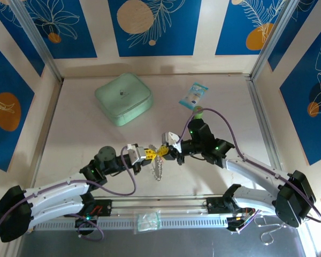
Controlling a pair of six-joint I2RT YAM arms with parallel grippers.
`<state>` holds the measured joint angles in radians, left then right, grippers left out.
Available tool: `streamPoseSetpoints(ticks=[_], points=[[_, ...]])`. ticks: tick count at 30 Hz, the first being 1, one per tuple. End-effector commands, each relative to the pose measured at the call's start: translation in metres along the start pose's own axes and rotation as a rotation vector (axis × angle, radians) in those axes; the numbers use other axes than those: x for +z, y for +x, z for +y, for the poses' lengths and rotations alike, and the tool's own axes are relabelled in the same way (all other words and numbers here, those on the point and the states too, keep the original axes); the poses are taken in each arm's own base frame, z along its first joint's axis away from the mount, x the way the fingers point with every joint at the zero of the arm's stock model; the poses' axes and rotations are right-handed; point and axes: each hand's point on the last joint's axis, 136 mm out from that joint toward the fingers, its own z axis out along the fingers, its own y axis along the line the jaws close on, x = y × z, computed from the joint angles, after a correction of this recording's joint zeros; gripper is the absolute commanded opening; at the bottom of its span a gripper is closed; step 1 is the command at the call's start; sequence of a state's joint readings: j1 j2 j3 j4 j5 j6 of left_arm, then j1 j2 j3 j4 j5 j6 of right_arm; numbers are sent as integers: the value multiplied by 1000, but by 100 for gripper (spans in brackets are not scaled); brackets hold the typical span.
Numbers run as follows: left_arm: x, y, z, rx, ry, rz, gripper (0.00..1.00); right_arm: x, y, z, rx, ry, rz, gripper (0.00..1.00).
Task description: Put the keys on the keyring
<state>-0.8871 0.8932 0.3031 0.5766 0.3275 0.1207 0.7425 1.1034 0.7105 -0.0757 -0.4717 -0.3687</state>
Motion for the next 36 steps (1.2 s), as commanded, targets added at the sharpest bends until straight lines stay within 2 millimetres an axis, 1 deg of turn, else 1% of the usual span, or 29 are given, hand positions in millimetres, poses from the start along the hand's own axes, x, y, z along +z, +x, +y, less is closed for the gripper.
streamPoseSetpoints(ticks=[1, 2, 3, 5, 7, 10, 15, 20, 23, 24, 25, 27, 28, 30, 32, 36], points=[[0, -12, 2, 5, -22, -36, 5, -1, -5, 4, -40, -7, 18, 0], [-1, -8, 4, 10, -33, -13, 17, -2, -4, 5, -54, 1, 39, 0], [0, -5, 5, 17, -36, 15, 22, -2, -4, 5, -71, 8, 63, 0], [0, 2, 5, 32, -30, 73, 27, -2, -1, 5, -102, 19, 119, 0], [1, 8, 3, 45, -11, 132, 28, -1, 4, 4, -123, 27, 187, 0], [3, 9, 0, 66, 22, 178, 23, 0, 9, 5, -154, 22, 273, 0], [4, 4, 0, 91, 33, 184, 15, 2, 8, 6, -199, 13, 329, 0], [4, -3, -2, 97, 48, 164, 9, 6, 1, 9, -205, -13, 313, 0], [4, -6, -4, 98, 57, 136, 0, 9, -2, 10, -191, -17, 280, 0], [4, -6, -4, 98, 54, 124, 0, 9, -4, 9, -182, -10, 258, 3], [4, -5, -4, 97, 52, 117, 0, 8, -5, 8, -166, -4, 230, 9], [3, -4, -4, 91, 39, 92, 0, 1, -9, 4, -100, 5, 129, 25], [2, -5, -3, 89, 30, 71, 0, -3, -12, 3, -66, 3, 78, 29], [1, -7, -2, 68, 12, 14, 0, -10, -15, 4, -8, -13, -14, 32], [1, -12, -3, 46, 7, -44, 0, -12, -15, 4, 12, -19, -57, 33], [0, -10, -3, 29, 2, -72, 0, -11, -9, 6, 37, -36, -70, 33]])
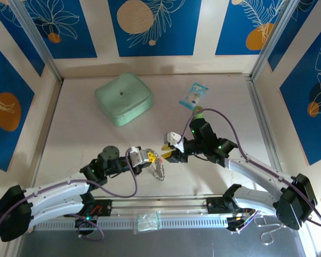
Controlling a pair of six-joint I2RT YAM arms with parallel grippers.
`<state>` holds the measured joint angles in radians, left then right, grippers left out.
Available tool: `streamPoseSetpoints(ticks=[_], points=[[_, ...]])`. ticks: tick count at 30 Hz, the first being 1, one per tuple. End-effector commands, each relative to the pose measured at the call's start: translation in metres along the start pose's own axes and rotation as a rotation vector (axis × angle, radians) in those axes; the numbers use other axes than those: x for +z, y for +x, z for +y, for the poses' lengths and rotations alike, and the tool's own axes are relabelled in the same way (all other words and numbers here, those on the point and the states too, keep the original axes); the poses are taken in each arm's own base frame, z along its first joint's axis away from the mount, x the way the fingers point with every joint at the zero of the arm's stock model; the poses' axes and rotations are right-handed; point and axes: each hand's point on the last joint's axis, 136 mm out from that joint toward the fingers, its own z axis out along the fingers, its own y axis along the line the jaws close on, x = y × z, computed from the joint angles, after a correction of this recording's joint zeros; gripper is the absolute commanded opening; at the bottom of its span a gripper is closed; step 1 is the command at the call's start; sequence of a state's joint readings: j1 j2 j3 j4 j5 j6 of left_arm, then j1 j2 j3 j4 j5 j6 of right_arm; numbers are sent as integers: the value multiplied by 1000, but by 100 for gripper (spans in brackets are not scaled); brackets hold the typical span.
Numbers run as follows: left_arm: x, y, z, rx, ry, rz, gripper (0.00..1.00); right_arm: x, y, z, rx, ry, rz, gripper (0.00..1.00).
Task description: Put the keys on the keyring
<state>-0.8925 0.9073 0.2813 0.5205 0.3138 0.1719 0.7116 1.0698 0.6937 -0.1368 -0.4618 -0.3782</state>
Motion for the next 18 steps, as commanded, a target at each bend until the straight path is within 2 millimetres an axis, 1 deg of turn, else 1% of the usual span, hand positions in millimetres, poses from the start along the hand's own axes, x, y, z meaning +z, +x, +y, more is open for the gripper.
streamPoseSetpoints(ticks=[1, 11, 13, 16, 18], points=[[-3, -36, 1, 8, -6, -157, 0, -2, -20, 8, 9, -66, -99, 33], [-4, -36, -5, -9, 26, -163, 0, 10, -17, 1, 20, -62, -82, 31], [-4, -36, -5, -12, 31, -164, 0, 11, -18, 2, 20, -71, -85, 27], [-4, -36, -6, -15, 35, -166, 0, 11, -19, 4, 18, -80, -91, 16], [-4, -37, -5, -17, 32, -166, 0, 10, -19, 6, 16, -89, -93, 7]])
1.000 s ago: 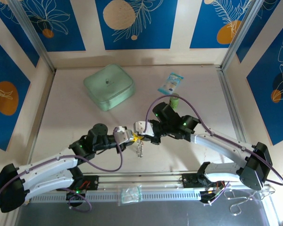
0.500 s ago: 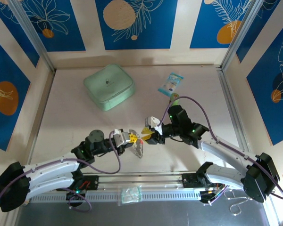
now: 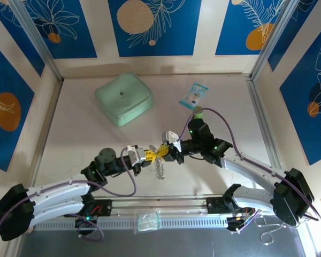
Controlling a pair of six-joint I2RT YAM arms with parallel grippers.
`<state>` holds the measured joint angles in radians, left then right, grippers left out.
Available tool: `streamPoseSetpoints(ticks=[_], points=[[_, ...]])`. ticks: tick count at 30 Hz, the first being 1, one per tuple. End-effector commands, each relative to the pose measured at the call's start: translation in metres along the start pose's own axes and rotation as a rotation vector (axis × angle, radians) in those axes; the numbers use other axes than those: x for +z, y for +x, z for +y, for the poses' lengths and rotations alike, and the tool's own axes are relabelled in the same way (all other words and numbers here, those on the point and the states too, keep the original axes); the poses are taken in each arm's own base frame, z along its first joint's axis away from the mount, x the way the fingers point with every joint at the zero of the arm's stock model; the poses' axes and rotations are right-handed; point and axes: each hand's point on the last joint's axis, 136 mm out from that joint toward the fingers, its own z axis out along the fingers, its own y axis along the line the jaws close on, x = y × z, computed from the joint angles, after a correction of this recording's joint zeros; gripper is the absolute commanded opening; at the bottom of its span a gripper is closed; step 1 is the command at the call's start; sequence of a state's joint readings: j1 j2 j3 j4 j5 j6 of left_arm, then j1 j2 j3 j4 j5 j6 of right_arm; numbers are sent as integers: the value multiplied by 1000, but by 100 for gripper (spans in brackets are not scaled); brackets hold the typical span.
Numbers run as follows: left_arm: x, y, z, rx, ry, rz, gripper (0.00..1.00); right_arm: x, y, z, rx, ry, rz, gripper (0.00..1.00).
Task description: Put the keys on the keyring
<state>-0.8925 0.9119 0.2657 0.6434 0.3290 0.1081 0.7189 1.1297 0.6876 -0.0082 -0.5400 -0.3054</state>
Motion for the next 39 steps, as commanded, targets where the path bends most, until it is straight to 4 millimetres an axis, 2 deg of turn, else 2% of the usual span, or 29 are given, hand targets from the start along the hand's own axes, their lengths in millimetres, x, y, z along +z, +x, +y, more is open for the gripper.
streamPoseSetpoints(ticks=[1, 3, 7, 11, 13, 17, 23, 24, 25, 27, 30, 34, 39], points=[[-1, -16, -6, 8, 29, -67, 0, -1, -7, 6, -11, -33, -20, 4], [-1, -16, -1, 2, 6, -61, 2, -2, -7, 9, -14, -44, -11, 0], [2, -12, 6, 8, -27, -1, 17, -2, -6, 11, -45, -46, 50, 0], [5, -2, 8, 44, -25, 104, 24, -4, -4, 6, -83, -25, 141, 0], [7, 2, 8, 61, -8, 162, 23, -5, -2, 4, -106, -15, 187, 0], [11, 0, 6, 65, 24, 197, 20, -6, -2, 3, -149, -14, 251, 0], [14, -2, 1, 83, 73, 236, 0, -6, -7, 6, -181, -28, 260, 0], [15, -3, 1, 87, 75, 234, 0, -7, -7, 5, -179, -18, 258, 0], [15, -3, 1, 90, 72, 231, 0, -8, -7, 2, -167, 0, 252, 3], [15, -5, 3, 90, 61, 219, 0, -16, -10, -3, -119, 39, 213, 25], [15, -10, 5, 72, 36, 166, 0, -29, -12, -5, -42, 80, 151, 37], [17, -12, 9, 75, 4, 102, 0, -34, -14, -2, 60, 112, 105, 38], [18, -9, 15, 96, -33, 82, 0, -39, -15, -26, 253, 326, 32, 35]])
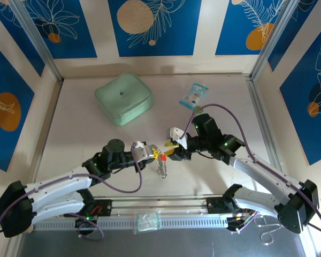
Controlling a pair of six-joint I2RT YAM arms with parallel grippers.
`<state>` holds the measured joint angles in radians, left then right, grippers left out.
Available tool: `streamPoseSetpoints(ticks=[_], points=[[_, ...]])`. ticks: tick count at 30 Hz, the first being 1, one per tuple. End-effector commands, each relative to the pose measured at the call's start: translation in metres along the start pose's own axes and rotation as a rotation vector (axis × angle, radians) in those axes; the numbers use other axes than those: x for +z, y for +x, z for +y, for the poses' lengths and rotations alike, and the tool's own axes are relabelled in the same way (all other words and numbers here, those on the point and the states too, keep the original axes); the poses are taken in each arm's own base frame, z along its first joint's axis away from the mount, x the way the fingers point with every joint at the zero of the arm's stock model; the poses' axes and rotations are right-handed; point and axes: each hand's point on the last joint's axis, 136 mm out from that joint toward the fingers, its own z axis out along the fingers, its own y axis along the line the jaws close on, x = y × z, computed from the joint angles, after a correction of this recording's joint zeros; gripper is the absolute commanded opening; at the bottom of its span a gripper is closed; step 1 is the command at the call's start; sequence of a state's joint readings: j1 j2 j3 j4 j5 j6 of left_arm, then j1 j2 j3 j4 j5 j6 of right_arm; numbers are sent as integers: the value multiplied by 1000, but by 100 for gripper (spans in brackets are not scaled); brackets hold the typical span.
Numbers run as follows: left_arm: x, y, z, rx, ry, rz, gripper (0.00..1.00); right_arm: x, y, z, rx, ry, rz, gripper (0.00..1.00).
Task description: Put the keys on the keyring
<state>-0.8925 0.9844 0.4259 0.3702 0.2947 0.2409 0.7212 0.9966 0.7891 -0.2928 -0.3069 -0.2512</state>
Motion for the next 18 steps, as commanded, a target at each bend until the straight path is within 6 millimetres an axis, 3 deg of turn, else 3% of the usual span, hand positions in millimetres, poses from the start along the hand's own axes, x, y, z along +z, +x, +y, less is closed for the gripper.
streamPoseSetpoints(ticks=[1, 9, 18], points=[[-1, -20, 7, 24, -44, -97, 0, -3, -7, -15, 235, 112, -69, 35], [-3, -18, 10, 34, -72, -87, 0, 2, -1, 5, 743, 115, 56, 34], [-1, -20, 8, 36, -64, -97, 0, 9, 11, 9, 808, 157, 158, 31]])
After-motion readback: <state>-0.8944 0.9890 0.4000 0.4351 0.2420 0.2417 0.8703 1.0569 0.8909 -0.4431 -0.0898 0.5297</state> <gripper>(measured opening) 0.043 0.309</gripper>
